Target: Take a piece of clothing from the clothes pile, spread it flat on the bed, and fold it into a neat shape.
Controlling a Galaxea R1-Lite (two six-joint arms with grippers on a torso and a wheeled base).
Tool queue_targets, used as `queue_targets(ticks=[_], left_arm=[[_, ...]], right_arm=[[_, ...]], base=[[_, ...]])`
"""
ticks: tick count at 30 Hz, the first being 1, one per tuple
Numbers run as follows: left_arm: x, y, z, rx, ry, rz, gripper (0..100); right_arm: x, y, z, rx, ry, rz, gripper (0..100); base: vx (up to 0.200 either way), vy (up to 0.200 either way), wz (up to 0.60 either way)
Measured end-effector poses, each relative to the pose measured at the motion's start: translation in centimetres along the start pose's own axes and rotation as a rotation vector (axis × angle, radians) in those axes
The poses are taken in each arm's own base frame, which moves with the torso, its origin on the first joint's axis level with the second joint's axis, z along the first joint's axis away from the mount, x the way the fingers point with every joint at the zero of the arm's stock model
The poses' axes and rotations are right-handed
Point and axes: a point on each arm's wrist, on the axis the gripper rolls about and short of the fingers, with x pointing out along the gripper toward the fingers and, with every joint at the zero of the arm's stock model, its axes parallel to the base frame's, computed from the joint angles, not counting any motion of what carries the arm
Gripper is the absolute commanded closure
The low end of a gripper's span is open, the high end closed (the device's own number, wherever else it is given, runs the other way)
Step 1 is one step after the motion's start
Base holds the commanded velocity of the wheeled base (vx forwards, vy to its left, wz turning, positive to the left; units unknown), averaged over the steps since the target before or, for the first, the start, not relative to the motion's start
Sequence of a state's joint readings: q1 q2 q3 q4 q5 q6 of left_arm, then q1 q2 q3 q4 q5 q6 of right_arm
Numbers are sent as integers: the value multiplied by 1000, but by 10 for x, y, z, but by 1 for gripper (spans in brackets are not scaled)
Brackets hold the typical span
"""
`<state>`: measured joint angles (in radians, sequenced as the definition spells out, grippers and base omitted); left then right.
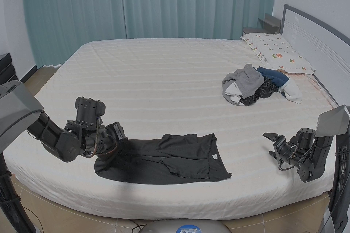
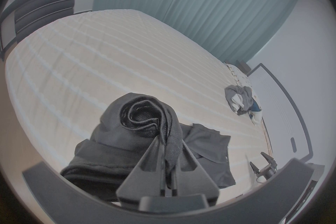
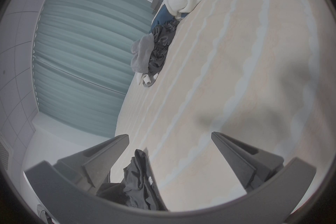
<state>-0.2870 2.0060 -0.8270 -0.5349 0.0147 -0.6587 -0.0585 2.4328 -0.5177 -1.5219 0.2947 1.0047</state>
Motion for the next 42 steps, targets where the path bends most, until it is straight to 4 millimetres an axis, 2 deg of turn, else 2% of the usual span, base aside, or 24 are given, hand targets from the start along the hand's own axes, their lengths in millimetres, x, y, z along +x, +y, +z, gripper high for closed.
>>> queue_targets(ticks=[9, 13, 17, 23, 24, 35, 42], left_arm=[[-2, -62, -15, 8, 84, -70, 100], [6, -84, -21, -4, 103, -90, 100], [18, -96, -33, 1, 118, -86, 100], [38, -103, -46, -4, 110, -54, 100], [41, -104, -47, -16, 105, -47, 0], [55, -110, -61, -39, 126, -40, 0], [51, -99, -58, -78, 133, -13, 0]], right_arm=[[0, 0, 0, -3, 1, 0, 0], [0, 0, 0, -3, 2, 0, 0], [0, 0, -1, -3, 3, 0, 0], [0, -1, -1, -7, 2, -3, 0], [0, -1, -1, -9, 3, -3, 0], [1, -2, -2, -15, 5, -5, 0], [1, -2, -2, -16, 6, -6, 0]], base=[[0, -200, 0], [0, -200, 0], [0, 0, 0], [0, 0, 0], [0, 0, 0], [0, 0, 0], [0, 0, 0]])
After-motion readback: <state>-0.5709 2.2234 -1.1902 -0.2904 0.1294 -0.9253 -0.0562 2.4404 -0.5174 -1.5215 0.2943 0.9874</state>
